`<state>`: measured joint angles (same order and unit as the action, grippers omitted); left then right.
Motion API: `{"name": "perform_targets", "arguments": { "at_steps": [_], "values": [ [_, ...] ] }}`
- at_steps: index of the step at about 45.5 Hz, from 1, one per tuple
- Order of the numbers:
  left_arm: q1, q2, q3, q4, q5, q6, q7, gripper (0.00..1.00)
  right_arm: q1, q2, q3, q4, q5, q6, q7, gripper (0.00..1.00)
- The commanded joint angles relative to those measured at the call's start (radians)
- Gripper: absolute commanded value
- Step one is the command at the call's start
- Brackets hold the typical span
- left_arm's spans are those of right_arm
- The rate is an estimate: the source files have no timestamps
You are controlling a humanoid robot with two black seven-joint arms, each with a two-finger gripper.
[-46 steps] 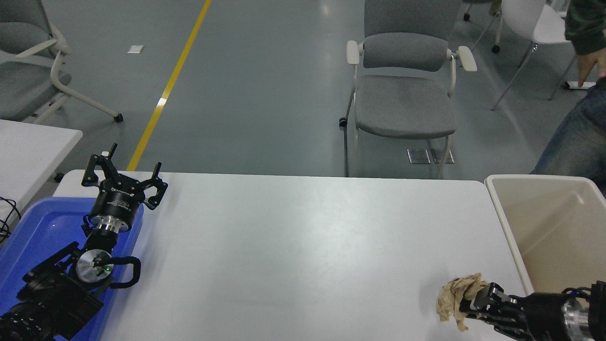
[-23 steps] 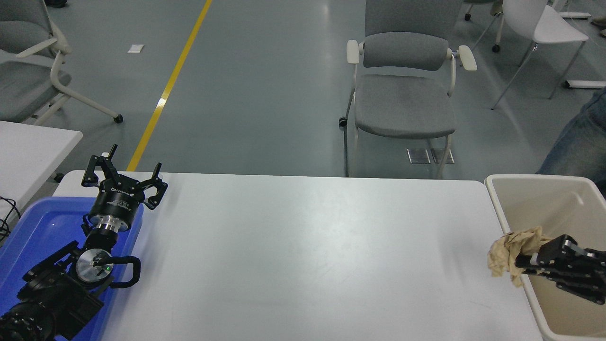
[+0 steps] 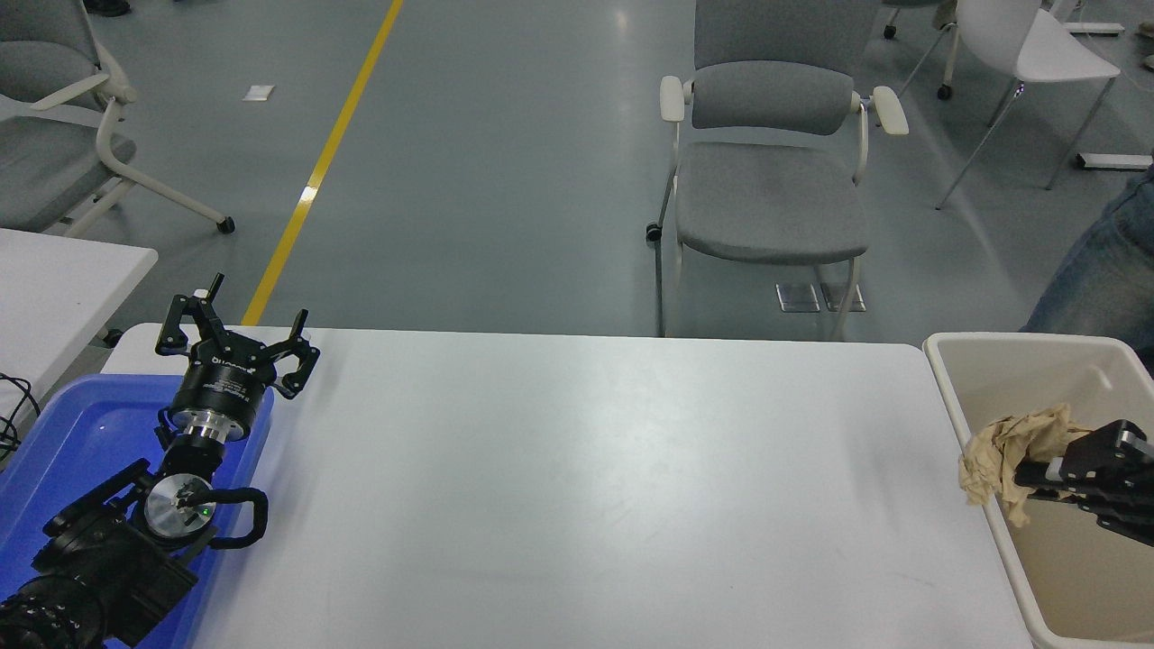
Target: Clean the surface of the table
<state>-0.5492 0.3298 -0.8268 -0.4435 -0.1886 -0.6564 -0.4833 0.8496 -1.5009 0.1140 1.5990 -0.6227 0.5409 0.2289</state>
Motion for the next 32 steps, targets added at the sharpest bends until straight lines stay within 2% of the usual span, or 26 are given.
{"name": "perform_targets", "arguments": {
  "at_steps": [1, 16, 32],
  "values": [
    [0.0, 0.0, 0.0, 0.0, 0.0, 0.0, 0.0, 1.0, 0.0, -0.001, 0.003, -0.002, 0.001, 0.004, 0.0, 0.0],
    [0.0, 0.0, 0.0, 0.0, 0.0, 0.0, 0.0, 1.0, 0.003, 0.007, 0.006, -0.036, 0.003, -0.022, -0.003, 0.0],
    [0.0, 0.0, 0.0, 0.0, 0.0, 0.0, 0.0, 1.0, 0.04, 0.153, 0.003, -0.165, 0.004, -0.2, -0.023, 0.0]
  ]
}}
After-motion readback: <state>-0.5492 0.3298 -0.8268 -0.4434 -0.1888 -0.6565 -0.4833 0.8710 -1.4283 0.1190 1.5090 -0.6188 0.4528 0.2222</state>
